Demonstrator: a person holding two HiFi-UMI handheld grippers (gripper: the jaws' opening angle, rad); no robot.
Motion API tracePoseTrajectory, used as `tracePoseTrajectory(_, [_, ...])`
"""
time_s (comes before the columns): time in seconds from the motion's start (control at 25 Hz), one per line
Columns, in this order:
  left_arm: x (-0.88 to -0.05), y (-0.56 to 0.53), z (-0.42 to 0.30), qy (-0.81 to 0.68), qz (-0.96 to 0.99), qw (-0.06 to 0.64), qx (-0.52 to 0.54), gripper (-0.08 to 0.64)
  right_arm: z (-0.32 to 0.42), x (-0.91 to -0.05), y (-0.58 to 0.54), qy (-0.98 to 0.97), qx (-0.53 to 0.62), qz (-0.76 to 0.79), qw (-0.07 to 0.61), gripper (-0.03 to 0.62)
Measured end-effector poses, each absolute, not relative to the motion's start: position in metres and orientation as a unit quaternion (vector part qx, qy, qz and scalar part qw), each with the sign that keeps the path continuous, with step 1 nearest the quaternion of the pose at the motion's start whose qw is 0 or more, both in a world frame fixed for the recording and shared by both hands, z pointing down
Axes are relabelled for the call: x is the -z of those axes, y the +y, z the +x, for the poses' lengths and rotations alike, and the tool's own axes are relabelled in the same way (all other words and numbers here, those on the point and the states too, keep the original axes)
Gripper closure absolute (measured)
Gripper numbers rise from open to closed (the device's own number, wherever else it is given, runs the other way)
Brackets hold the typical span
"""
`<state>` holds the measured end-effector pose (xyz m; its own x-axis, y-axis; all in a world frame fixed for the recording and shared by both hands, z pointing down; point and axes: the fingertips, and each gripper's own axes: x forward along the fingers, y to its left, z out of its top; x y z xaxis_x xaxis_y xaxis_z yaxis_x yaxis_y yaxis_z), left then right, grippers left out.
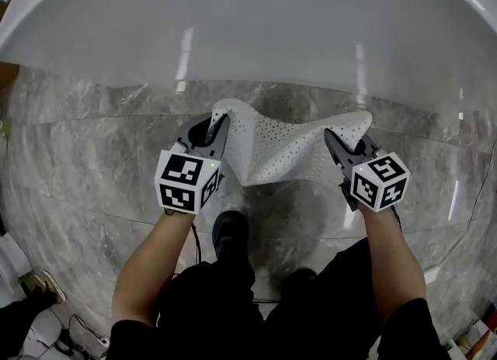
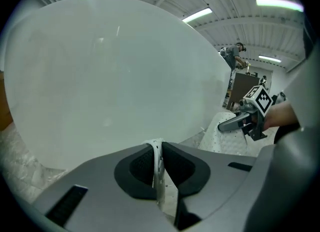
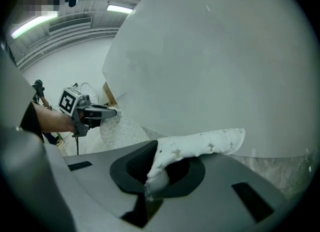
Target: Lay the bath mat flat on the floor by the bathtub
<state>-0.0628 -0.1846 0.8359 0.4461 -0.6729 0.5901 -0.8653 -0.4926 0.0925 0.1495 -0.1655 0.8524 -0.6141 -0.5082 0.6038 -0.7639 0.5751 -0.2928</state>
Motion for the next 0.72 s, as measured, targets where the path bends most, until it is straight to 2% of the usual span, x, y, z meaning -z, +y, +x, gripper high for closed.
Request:
tracePoseTrajectory(0.52, [-0.830, -0.193, -0.126, -0.522, 0.790, 0.194, -0.255, 0.531, 0.242, -0.842, -0.198, -0.835, -0.234, 0.465, 0.177, 0.548])
tracePoseTrajectory(0.64, [-0.853, -0.200, -0.138, -0.525, 0.776, 0.203, -0.285, 0.531, 0.248, -0.872, -0.197, -0.822, -0.239, 0.468, 0.219, 0.516])
tracePoseTrajectory(0.72, [-0.875, -0.203, -0.144, -0.520, 0.767, 0.206, -0.314, 0.526, 0.249, -0.899, -0.187, -0.813, -0.249, 0.451, 0.272, 0.449])
